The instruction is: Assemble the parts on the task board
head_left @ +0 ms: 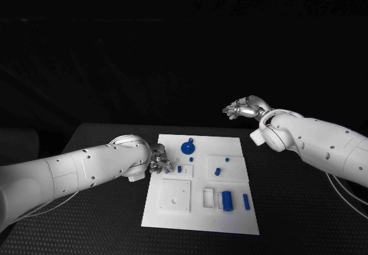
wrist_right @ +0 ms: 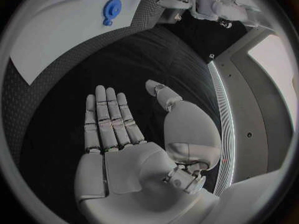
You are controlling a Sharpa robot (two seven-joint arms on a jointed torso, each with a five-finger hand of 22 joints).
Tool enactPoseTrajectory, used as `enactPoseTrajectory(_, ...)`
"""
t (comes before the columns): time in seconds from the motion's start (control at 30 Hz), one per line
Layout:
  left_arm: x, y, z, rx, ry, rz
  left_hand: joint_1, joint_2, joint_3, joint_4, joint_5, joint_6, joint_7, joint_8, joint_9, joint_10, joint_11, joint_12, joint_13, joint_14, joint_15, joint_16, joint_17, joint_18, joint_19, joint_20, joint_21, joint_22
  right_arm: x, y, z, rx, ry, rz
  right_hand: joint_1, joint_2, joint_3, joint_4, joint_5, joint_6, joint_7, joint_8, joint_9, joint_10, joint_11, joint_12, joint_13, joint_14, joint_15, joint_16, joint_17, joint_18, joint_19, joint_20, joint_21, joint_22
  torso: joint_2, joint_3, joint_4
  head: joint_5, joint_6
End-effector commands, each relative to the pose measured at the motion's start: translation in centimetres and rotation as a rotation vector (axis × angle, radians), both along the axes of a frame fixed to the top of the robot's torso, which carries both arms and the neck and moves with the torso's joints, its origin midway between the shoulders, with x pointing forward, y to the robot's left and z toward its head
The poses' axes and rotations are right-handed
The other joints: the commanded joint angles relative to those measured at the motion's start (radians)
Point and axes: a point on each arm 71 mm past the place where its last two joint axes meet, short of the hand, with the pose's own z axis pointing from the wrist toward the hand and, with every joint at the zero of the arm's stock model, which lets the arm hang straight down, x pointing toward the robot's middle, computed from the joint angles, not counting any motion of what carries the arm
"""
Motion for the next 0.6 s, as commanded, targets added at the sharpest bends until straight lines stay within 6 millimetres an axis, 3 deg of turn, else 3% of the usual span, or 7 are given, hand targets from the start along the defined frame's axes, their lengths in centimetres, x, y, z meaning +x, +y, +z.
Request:
enactPoseTrajectory(0.03, -0.35, -0.19, -0.22, -0.003, 0.01, -0.004, 0.018, 0.024, 0.013, -0.022, 0.008, 0.006, -0.001, 0.003, -0.007, 0.005, -0.003, 0.003, -0.002, 0.005, 0.001, 0.004, 0.001, 0.008, 0.001, -0.073, 0.004, 0.018, -0.02, 0.04, -0.03, 0.0, 0.003, 0.013, -0.001, 0.011, -0.004, -0.003, 0.007, -0.007, 0.019, 0.004, -0.001, 0.006, 0.001, -0.005, -0.001, 0.006, 0.003, -0.006, 0.001, 0.02, 0.0, 0.004, -0.006, 0.001, 0.0, 0.0001, 0.0006, 0.0, 0.0)
enactPoseTrajectory(0.6, -0.36, -0.33, 0.14, -0.029, -0.021, -0.009, 0.019, 0.022, 0.015, -0.028, 0.012, 0.007, -0.002, 0.004, -0.008, 0.006, -0.004, 0.002, -0.003, 0.006, 0.001, 0.003, 0.0, 0.008, 0.001, -0.073, 0.004, 0.018, 0.0, 0.01, -0.04, 0.0, 0.004, 0.012, -0.001, 0.011, -0.004, -0.003, 0.007, -0.008, 0.019, 0.004, -0.001, 0.006, 0.001, -0.005, -0.001, 0.006, 0.003, -0.006, 0.002, 0.021, 0.0, 0.005, -0.007, 0.002, 0.0, -0.0006, 0.0016, -0.001, 0.002)
